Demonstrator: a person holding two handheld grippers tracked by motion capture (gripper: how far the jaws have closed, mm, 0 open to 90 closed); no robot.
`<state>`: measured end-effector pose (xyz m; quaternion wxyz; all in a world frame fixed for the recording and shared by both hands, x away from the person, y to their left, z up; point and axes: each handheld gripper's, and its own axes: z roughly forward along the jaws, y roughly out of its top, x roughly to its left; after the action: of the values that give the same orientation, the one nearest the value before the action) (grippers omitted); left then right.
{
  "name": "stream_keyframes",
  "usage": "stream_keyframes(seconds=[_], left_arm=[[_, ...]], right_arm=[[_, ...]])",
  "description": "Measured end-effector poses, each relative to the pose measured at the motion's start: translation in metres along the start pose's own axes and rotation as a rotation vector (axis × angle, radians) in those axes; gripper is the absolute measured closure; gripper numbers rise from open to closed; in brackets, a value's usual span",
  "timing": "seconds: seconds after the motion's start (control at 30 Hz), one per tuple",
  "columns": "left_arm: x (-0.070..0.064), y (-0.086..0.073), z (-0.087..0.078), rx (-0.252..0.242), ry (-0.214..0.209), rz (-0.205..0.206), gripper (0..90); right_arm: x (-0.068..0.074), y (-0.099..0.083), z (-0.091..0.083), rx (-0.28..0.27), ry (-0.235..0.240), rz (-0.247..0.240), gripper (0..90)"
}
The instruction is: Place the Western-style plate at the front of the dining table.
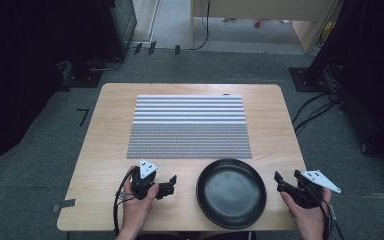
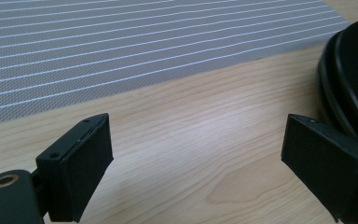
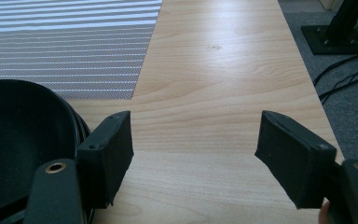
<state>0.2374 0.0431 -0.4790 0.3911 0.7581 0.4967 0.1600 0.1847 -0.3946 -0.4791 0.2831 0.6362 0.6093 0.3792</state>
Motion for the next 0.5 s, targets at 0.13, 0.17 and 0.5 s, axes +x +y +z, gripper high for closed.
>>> stream_keyframes(seconds=[0.13, 0.17, 0.5], left_arm=[[-0.008, 0.003, 0.004, -0.001, -0.019, 0.001, 8.6], [-0.011, 0.004, 0.005, 0.0, -0.024, 0.001, 8.6], [-0.042, 0.02, 0.015, -0.004, -0.095, 0.011, 8.9]], right_arm=[[0.002, 0.0, -0.001, -0.006, 0.0, -0.004, 29.3], [0.002, 0.0, -0.001, -0.01, 0.0, -0.009, 30.0], [0.007, -0.001, -0.001, -0.025, 0.03, -0.012, 36.4]])
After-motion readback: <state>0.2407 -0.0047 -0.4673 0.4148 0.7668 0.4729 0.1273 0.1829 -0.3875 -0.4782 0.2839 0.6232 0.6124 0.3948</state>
